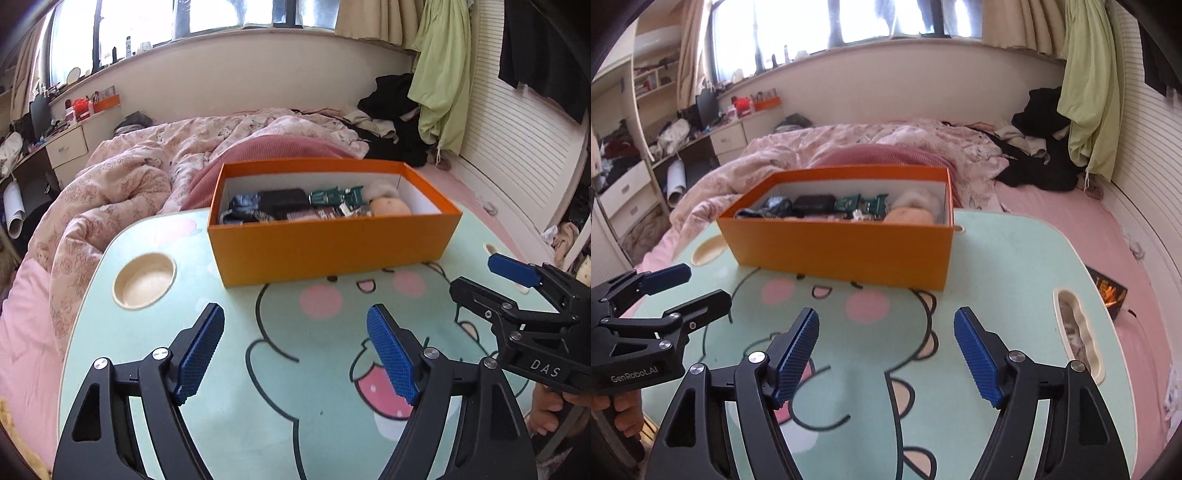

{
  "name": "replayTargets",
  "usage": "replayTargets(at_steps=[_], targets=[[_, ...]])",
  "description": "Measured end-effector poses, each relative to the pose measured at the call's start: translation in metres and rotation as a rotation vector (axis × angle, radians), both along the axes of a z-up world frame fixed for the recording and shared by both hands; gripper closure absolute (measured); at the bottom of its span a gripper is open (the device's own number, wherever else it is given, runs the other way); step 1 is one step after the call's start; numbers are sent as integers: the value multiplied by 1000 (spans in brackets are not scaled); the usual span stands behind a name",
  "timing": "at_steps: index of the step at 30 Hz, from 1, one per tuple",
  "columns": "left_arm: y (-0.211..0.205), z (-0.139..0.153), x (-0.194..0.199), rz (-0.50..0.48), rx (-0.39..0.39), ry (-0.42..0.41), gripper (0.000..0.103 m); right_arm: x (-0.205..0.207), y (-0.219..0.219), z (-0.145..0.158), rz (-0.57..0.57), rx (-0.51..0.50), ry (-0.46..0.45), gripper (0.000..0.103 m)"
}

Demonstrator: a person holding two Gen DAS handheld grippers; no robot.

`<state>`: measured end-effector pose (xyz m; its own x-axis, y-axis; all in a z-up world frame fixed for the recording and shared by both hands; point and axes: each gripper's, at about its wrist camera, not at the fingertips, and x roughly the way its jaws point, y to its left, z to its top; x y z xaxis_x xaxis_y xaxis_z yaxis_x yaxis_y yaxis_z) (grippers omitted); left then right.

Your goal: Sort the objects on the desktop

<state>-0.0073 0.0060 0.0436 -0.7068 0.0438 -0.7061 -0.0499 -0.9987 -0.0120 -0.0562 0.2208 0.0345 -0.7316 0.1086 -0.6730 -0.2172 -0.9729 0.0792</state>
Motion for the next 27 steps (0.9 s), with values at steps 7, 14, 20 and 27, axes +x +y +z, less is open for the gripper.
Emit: replayTargets(at_steps=[7,14,20,27], targets=[[2,-28,-6,21,-13,-120,20,11,1,-27,-30,-1,-99,16],[0,-41,-7,45,-19,-147,0,10,-2,-33,-20,14,-134,8],[2,-39,-6,45,-18,-145,0,11,-3,-34,-14,9,-132,7],[1,-39,-7,45,-17,-146,0,10,-4,-33,-16,1,-131,6]])
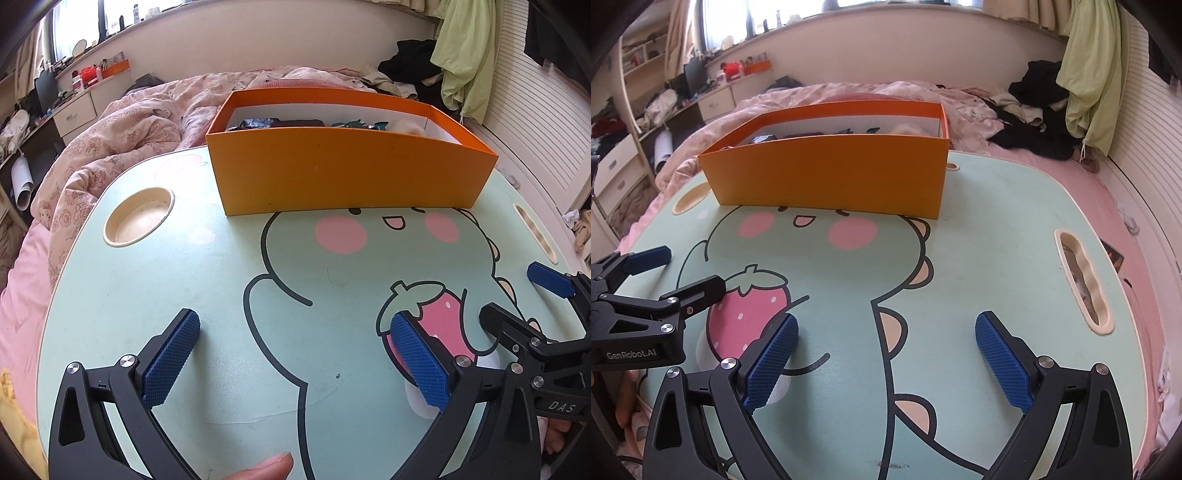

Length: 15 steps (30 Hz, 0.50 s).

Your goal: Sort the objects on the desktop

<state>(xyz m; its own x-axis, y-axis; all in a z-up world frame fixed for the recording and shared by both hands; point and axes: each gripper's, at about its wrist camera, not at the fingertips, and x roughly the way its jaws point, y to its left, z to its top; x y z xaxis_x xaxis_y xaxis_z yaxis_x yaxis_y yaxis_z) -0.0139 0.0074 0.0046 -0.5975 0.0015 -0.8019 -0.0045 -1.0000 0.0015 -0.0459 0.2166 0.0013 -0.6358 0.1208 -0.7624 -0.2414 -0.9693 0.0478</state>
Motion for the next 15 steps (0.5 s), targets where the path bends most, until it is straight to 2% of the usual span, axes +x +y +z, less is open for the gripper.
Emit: replayTargets(at_steps=[15], targets=[[0,1,0,1,-1,-2,0,0,-1,0,0,-1,1,6]])
